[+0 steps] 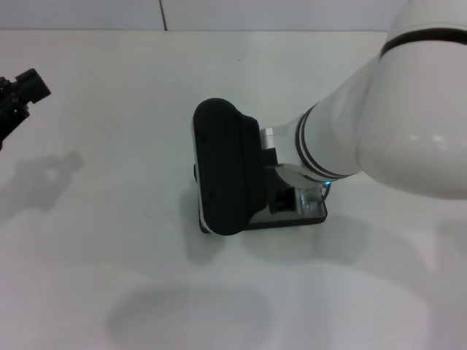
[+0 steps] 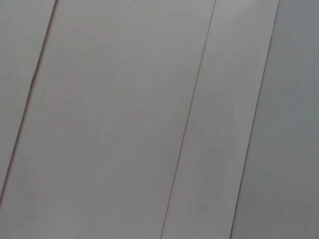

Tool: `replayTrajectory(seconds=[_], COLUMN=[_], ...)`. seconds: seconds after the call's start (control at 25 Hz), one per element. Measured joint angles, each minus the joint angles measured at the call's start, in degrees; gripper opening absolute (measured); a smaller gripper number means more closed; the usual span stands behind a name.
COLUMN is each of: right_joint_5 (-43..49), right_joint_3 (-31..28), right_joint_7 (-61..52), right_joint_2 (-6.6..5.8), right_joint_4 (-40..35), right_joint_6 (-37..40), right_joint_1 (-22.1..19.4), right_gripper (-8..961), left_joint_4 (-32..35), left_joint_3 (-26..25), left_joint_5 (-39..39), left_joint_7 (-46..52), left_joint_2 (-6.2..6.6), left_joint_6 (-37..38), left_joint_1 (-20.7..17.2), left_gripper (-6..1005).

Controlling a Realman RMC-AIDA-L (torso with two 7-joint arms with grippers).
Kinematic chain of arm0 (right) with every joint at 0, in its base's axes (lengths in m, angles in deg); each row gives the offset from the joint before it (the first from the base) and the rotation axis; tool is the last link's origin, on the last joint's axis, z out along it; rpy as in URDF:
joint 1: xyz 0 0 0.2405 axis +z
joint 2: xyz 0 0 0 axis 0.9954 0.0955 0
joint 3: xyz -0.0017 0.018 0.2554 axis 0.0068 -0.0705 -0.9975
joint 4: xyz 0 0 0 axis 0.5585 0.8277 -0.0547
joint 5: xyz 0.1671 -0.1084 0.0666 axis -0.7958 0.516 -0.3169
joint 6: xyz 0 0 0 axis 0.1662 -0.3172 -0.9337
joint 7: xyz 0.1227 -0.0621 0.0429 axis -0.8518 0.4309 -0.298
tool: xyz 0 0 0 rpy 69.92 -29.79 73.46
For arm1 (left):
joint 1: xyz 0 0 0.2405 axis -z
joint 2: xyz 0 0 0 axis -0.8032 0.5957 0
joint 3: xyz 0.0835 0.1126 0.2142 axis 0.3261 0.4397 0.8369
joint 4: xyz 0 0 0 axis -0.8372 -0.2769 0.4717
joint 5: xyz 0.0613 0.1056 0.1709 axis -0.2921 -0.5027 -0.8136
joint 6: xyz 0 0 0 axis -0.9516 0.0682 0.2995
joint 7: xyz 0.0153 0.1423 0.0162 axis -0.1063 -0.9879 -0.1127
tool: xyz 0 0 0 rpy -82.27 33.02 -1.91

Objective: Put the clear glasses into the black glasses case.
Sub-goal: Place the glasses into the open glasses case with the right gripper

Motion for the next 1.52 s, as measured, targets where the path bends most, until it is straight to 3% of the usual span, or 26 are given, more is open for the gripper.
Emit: replayTrajectory(seconds=[1.52], right_joint_5=[1.8], right_joint_3=[3.1], right_joint_7=[0.5], right_joint_2=[0.00], right_joint_4=[0.9], right_joint_6=[-2.9], right_joint_1=[-0.7], right_gripper=[80], left_joint_4=[-0.2], left_joint_3=[-0.3], left_joint_5=[0.2], left_joint_7=[-1.2], left_joint_2=[-0.32], left_joint_6=[-0.6], left_joint_1=[-0.2], left_gripper=[134])
